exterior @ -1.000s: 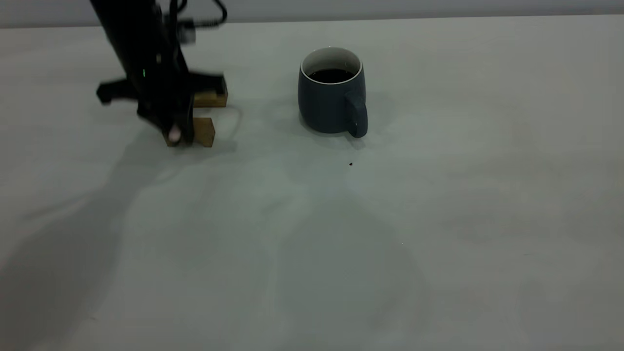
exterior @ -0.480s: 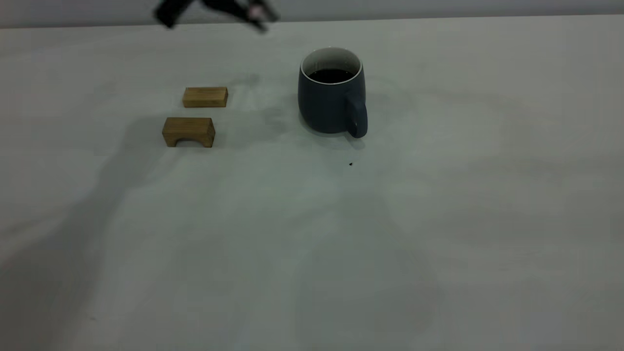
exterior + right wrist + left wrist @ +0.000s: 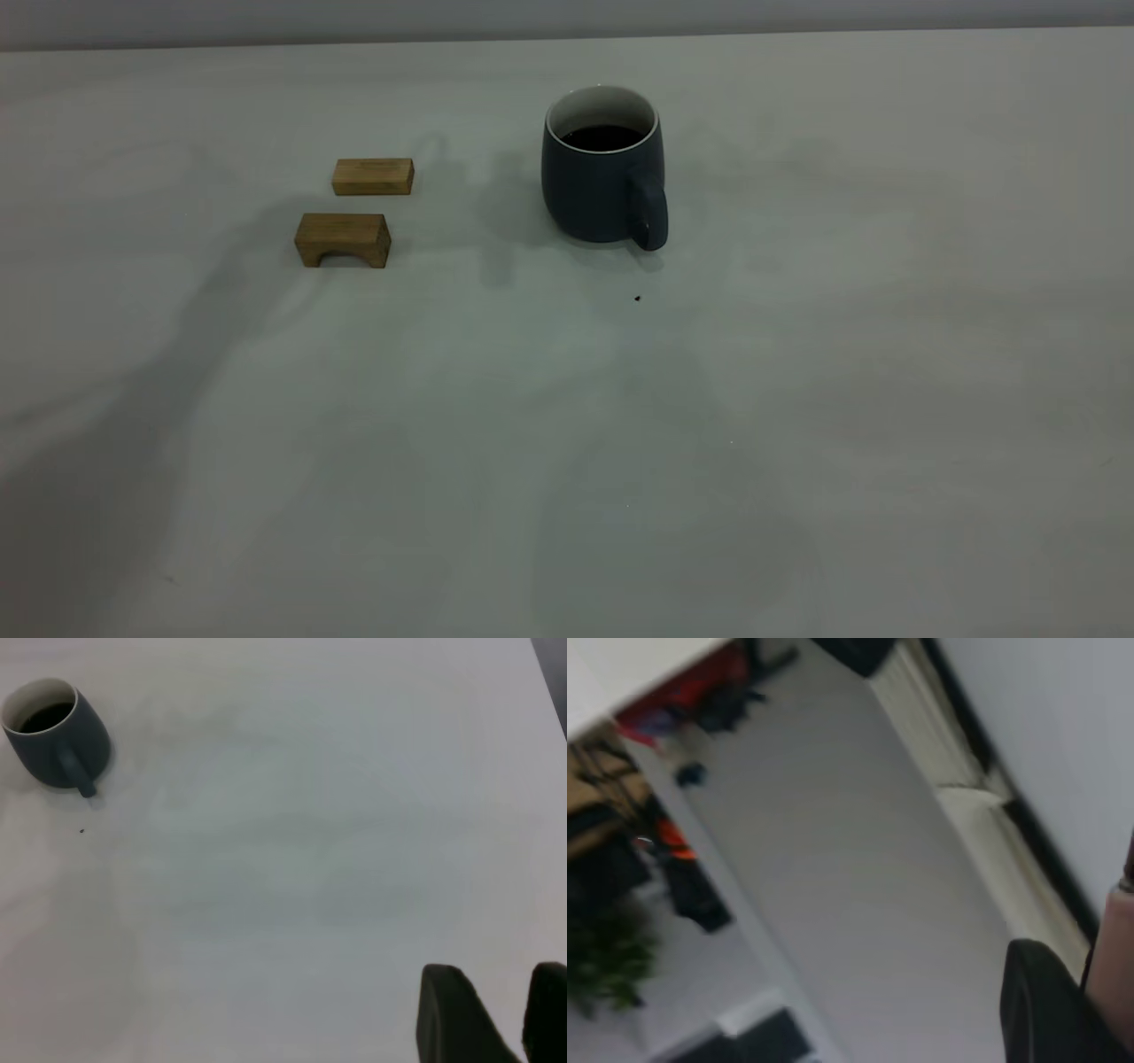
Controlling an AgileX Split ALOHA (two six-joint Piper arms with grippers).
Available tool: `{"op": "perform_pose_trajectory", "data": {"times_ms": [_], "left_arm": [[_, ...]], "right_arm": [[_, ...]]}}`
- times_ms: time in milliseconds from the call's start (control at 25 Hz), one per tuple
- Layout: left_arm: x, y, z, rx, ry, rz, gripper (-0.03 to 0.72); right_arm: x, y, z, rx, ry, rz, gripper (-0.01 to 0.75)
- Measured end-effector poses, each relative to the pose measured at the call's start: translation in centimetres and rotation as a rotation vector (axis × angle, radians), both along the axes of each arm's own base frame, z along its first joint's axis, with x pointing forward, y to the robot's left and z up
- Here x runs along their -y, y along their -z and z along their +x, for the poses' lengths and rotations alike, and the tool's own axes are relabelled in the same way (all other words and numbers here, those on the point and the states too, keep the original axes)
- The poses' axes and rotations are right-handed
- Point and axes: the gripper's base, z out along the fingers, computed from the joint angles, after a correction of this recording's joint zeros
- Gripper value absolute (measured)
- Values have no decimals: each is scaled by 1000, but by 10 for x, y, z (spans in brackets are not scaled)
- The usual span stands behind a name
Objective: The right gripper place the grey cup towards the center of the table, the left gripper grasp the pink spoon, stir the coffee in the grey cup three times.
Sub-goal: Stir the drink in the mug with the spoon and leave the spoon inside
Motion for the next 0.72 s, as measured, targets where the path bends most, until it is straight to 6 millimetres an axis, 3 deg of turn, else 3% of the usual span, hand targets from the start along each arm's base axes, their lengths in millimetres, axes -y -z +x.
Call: {"op": "perform_pose_trajectory", "data": {"times_ms": [360, 720], "left_arm": [[21, 5, 7, -331, -229, -97, 135], [24, 56, 12, -509, -290, -95, 135]], "right_arm": [[0, 0, 0, 0, 0, 0, 240], [0, 0, 0, 0, 0, 0, 240]]}}
